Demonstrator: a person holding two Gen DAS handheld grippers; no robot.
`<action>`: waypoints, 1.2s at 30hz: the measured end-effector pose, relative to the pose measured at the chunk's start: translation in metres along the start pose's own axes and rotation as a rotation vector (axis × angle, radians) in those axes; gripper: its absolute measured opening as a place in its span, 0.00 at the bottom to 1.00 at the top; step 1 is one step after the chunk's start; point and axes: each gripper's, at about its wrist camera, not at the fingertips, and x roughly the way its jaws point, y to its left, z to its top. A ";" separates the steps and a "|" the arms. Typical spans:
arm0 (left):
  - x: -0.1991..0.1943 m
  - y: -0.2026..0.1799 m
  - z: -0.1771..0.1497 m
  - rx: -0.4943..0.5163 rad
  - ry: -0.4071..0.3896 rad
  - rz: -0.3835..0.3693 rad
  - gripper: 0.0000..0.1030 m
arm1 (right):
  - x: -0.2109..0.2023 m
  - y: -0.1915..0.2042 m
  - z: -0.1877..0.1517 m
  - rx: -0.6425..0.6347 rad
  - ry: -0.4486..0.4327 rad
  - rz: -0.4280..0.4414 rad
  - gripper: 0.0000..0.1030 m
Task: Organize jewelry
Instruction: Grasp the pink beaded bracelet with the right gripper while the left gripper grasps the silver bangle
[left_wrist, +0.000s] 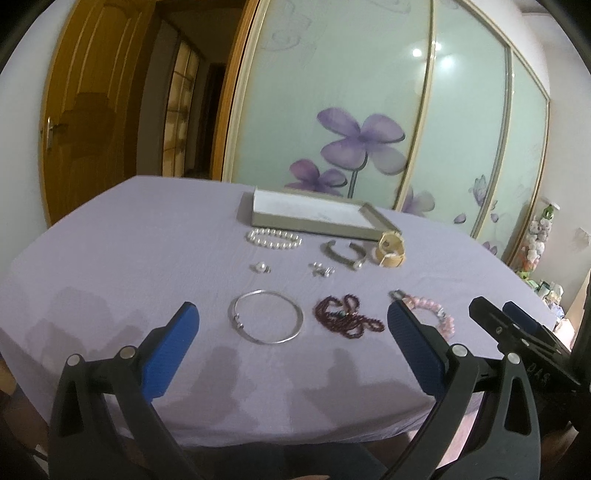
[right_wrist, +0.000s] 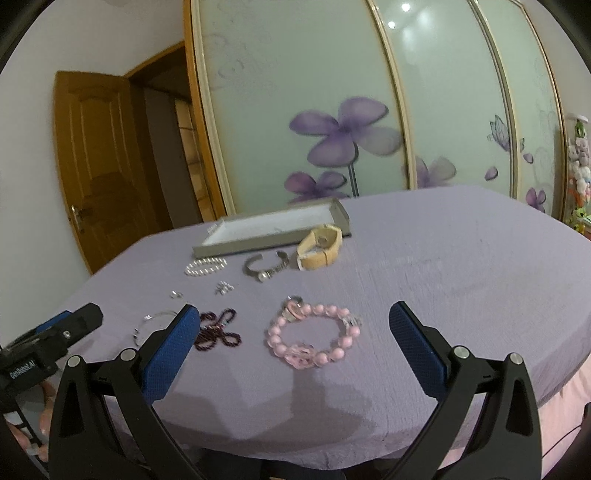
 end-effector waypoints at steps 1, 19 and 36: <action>0.005 0.002 -0.001 -0.003 0.011 0.005 0.98 | 0.004 -0.001 -0.001 -0.001 0.012 -0.002 0.99; 0.063 0.014 -0.002 -0.010 0.165 0.044 0.98 | 0.060 -0.029 -0.003 0.015 0.168 -0.072 0.61; 0.106 0.015 0.001 0.033 0.268 0.106 0.98 | 0.067 -0.035 -0.001 0.001 0.199 -0.093 0.18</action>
